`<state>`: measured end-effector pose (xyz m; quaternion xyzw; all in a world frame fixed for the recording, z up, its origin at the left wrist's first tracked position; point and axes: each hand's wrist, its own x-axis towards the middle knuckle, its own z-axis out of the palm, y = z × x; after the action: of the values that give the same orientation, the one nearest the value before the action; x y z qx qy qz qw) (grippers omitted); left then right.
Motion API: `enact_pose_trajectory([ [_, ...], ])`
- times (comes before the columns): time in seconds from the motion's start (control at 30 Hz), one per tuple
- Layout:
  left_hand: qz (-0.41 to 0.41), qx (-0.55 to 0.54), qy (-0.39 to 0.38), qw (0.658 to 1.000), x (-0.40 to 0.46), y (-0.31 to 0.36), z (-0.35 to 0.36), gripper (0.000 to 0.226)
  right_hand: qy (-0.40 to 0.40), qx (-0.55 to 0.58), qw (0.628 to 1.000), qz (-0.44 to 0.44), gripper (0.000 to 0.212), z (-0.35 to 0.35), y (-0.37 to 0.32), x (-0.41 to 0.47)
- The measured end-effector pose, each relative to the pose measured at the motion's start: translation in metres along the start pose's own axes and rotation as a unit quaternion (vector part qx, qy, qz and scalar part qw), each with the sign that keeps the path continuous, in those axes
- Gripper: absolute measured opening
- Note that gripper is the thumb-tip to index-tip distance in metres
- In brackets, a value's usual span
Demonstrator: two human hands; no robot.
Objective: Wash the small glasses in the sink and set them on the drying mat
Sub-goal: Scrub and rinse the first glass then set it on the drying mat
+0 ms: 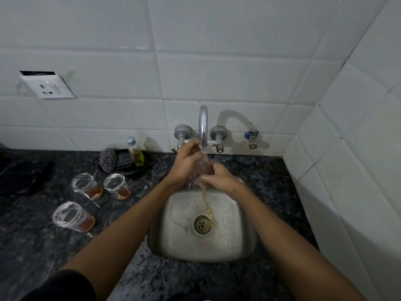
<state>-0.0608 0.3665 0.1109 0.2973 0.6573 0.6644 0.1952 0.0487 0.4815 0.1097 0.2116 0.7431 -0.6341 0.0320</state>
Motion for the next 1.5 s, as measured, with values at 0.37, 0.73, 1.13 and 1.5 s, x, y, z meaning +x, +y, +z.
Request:
enact_pose_trajectory([
  [0.37, 0.347, 0.47, -0.213, 0.783, -0.003, -0.028, -0.048, 0.069, 0.135, -0.302, 0.942, -0.05, 0.057, -0.011, -0.004, -0.005],
  [0.73, 0.274, 0.477, -0.18, 0.816, -0.012, -0.031, -0.035, 0.067, 0.11, -0.212, 0.97, -0.048, 0.047, -0.016, -0.007, -0.012],
  [1.13, 0.289, 0.419, -0.137, 0.85, -0.01, -0.018, -0.03, 0.06, 0.207, -0.222, 0.945, -0.12, 0.066, -0.01, -0.011, -0.024],
  [1.5, 0.252, 0.43, -0.161, 0.852, -0.011, -0.017, -0.027, 0.062, 0.161, -0.239, 0.943, -0.169, 0.064, -0.017, -0.005, -0.025],
])
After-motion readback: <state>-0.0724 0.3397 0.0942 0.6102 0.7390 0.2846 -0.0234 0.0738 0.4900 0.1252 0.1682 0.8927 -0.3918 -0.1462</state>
